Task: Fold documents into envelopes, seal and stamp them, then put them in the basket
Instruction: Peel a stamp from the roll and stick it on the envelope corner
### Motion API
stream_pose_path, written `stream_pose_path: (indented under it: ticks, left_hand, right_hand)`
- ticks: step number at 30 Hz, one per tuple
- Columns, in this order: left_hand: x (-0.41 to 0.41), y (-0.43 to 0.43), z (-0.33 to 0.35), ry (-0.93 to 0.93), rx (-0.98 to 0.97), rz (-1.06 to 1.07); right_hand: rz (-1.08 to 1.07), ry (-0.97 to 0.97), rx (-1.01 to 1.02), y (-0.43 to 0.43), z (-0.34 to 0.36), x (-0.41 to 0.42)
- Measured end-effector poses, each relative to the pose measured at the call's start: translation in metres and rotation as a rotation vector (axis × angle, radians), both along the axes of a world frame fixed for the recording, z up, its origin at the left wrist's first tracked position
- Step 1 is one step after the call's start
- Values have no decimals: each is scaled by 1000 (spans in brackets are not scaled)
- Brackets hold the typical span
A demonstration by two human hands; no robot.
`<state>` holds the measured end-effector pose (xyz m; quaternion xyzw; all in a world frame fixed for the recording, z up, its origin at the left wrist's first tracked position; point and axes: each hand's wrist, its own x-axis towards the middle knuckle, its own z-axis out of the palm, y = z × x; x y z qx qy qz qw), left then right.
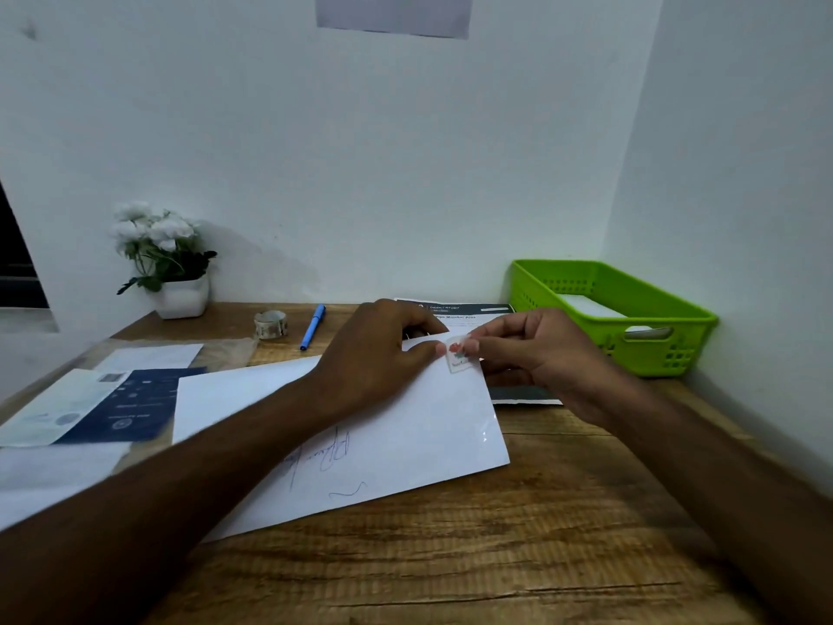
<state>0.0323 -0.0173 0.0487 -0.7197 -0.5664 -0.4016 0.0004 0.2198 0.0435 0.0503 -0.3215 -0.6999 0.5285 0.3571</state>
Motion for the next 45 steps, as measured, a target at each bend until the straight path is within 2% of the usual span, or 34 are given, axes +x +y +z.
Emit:
stream_pose_path:
  ticks: [9, 45]
  left_hand:
    - [0, 0, 0, -36, 12, -21]
    - [3, 0, -2, -134, -4, -45]
  right_hand:
    - [-76, 15, 84, -3, -3, -4]
    - [-197, -7, 189, -9, -6, -11]
